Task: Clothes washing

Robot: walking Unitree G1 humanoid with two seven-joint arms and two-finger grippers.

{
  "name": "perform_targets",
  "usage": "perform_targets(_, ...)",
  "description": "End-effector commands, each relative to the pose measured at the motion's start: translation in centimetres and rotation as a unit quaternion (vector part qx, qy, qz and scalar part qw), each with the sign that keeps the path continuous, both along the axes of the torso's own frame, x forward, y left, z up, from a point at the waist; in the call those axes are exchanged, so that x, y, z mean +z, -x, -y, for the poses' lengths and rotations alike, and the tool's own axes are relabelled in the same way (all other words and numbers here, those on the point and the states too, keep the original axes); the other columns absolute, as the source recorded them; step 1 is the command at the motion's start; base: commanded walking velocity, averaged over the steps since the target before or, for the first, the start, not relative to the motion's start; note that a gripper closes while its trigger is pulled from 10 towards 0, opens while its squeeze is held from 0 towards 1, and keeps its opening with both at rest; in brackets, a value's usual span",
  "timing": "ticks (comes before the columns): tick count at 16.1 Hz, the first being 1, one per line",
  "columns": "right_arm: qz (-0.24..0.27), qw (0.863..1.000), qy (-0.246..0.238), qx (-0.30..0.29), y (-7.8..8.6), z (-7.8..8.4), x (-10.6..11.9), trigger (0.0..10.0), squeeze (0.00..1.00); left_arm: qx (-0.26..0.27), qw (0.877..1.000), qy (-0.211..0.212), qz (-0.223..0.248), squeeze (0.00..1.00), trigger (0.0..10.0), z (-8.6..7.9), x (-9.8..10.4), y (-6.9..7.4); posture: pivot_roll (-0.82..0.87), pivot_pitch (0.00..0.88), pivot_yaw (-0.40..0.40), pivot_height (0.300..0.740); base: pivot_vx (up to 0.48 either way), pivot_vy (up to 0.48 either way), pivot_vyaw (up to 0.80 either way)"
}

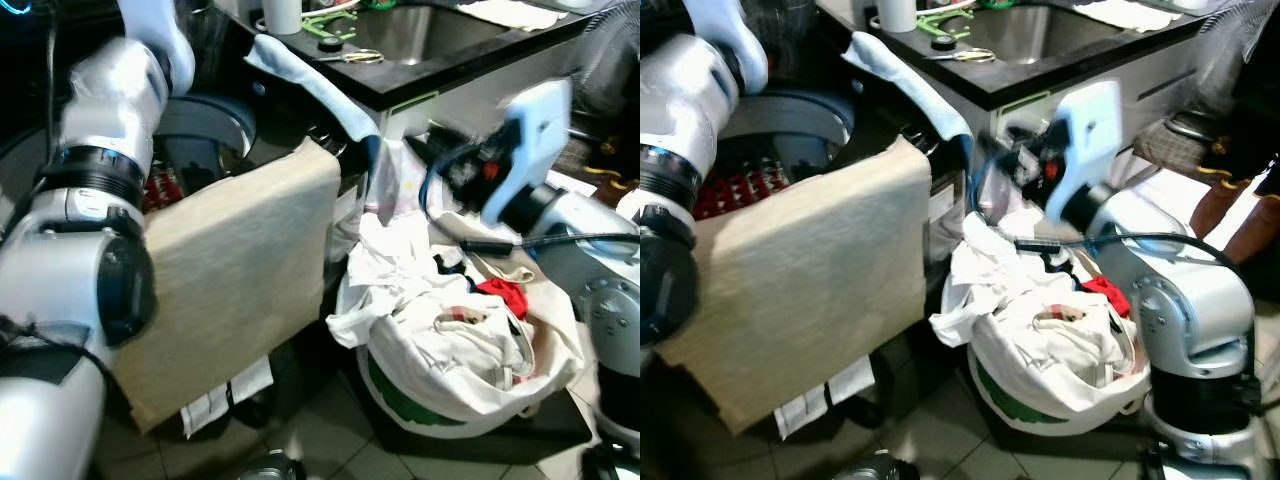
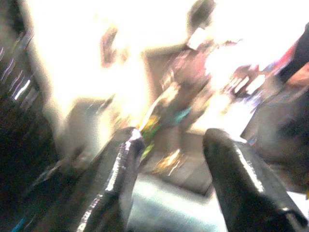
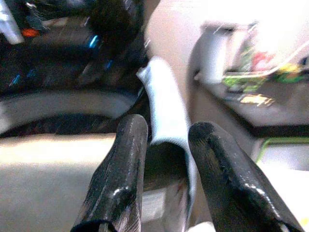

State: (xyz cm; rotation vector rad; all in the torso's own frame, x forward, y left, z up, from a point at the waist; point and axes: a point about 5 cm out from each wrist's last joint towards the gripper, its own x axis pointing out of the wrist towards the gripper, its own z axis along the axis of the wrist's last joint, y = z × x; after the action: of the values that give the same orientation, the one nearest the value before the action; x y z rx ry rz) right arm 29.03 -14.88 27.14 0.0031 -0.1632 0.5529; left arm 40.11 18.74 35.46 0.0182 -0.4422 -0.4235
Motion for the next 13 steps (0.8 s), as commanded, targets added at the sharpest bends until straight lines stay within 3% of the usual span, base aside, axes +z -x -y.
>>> perform_targets(1, 0.024, 0.999, -0.009, -0.027, -0.1, 0.4, 0.6, 10.0, 0.0, -0.048, 0.999, -0.009, 0.019, 1.0, 10.0, 0.4, -0.6, 1.2, -0.04, 0.0, 0.026, 0.719, 0.0, 0.0, 0.0)
perform_targets(2, 0.025, 0.999, -0.016, -0.03, 0.1, 0.1, -0.3, 10.0, 0.0, -0.111, 0.99, -0.073, 0.054, 1.0, 10.0, 1.9, -1.9, 4.0, -0.03, 0.0, 0.021, 0.719, 0.0, 0.0, 0.0)
perform_targets(4, 0.027, 0.998, -0.044, -0.033, 0.5, 0.1, -0.9, 10.0, 0.0, -0.167, 0.982, -0.086, 0.034, 1.0, 10.0, 2.9, -3.9, 6.1, -0.03, 0.0, 0.017, 0.719, 0.0, 0.0, 0.0)
perform_targets(6, 0.04, 0.994, -0.061, -0.086, 0.9, 1.1, -1.6, 10.0, 0.0, -0.21, 0.961, -0.18, -0.007, 1.0, 10.0, 3.9, -7.5, 8.2, -0.01, 0.0, 0.0, 0.719, 0.0, 0.0, 0.0)
perform_targets(7, 0.045, 0.982, -0.063, -0.173, 1.5, 3.0, -2.6, 10.0, 0.0, -0.252, 0.953, -0.157, -0.05, 1.0, 10.0, 3.9, -9.5, 10.3, -0.02, 0.0, 0.014, 0.719, 0.0, 0.0, 0.0)
perform_targets(9, 0.05, 0.977, -0.068, -0.198, 1.7, 3.7, -2.8, 10.0, 0.0, -0.272, 0.952, -0.122, -0.067, 1.0, 10.0, 3.9, -9.7, 11.7, -0.03, 0.0, 0.019, 0.719, 0.0, 0.0, 0.0)
perform_targets(10, 0.045, 0.973, -0.074, -0.213, 1.6, 4.3, -3.0, 10.0, 0.0, -0.297, 0.945, -0.102, -0.088, 1.0, 10.0, 4.6, -10.4, 13.5, -0.03, 0.0, 0.024, 0.719, 0.0, 0.0, 0.0)
perform_targets(11, 0.043, 0.972, -0.074, -0.217, 1.6, 4.5, -3.1, 10.0, 0.0, -0.306, 0.942, -0.099, -0.096, 1.0, 10.0, 5.0, -10.7, 14.0, -0.03, 0.0, 0.023, 0.719, 0.0, 0.0, 0.0)
perform_targets(12, 0.025, 0.975, -0.055, -0.213, 1.5, 4.6, -3.9, 10.0, 0.0, -0.308, 0.937, -0.111, -0.126, 1.0, 10.0, 5.7, -12.5, 14.9, -0.03, 0.0, 0.018, 0.719, 0.0, 0.0, 0.0)
perform_targets(13, 0.01, 0.978, -0.041, -0.206, 1.5, 4.4, -4.6, 10.0, 0.0, -0.306, 0.934, -0.116, -0.143, 0.69, 10.0, 5.9, -13.5, 15.4, -0.03, 0.0, 0.016, 0.719, 0.0, 0.0, 0.0)
